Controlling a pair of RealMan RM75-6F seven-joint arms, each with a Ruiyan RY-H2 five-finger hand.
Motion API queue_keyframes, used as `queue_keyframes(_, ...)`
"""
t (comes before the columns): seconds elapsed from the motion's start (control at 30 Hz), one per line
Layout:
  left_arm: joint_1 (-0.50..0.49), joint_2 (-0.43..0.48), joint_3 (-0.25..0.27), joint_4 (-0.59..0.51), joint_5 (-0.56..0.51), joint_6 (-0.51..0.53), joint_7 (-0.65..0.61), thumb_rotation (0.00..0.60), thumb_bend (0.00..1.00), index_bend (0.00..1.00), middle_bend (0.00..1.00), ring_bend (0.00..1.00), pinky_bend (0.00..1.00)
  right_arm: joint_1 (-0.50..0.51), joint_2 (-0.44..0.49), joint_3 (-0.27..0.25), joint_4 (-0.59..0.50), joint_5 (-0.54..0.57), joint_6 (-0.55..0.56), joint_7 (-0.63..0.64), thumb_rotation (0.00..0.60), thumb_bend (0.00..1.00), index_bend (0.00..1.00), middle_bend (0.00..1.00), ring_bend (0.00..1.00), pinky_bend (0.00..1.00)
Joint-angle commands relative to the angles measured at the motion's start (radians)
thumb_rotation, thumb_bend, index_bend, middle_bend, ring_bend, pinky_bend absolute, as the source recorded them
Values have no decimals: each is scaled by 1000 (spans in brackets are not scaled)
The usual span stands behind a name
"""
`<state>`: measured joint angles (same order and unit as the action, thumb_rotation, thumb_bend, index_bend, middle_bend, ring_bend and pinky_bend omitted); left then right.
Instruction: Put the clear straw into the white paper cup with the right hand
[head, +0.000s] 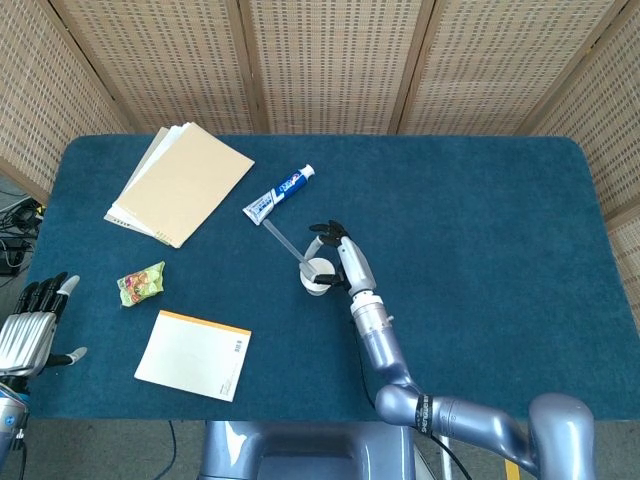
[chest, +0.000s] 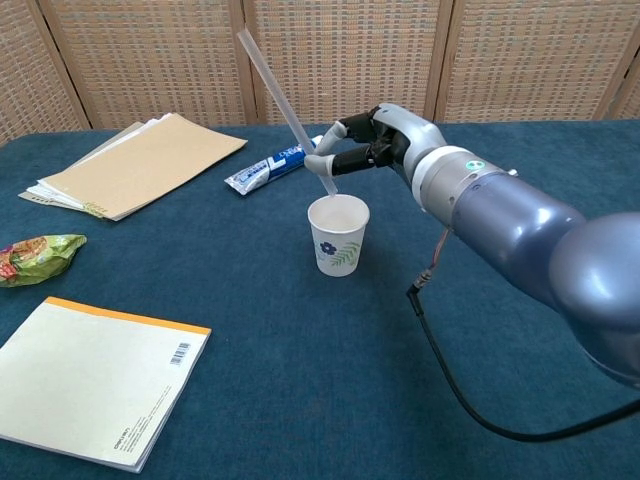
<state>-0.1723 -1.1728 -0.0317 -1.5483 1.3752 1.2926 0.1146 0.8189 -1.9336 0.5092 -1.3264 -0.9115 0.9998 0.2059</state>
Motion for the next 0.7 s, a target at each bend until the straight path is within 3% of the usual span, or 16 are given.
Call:
queue_keyframes(0.03,-1,0,-1,1,-2,-2,-1,600,88,0,0,0,0,11,-20,1,36,-5,-15,13,600,506,618,291,13,0)
queue_keyframes(0.4,-7,-7,4,9,-6,-16,3,600,88,0,0,0,0,-1,-52,5,114,-20,-27,82,600,502,613,276,1,0)
queue_keyframes(0.7,-12,-11,9,3,-1,-20,17,600,88,0,0,0,0,-45,-46,-2,113,-30,-19,132,600,498,605,266,0,0)
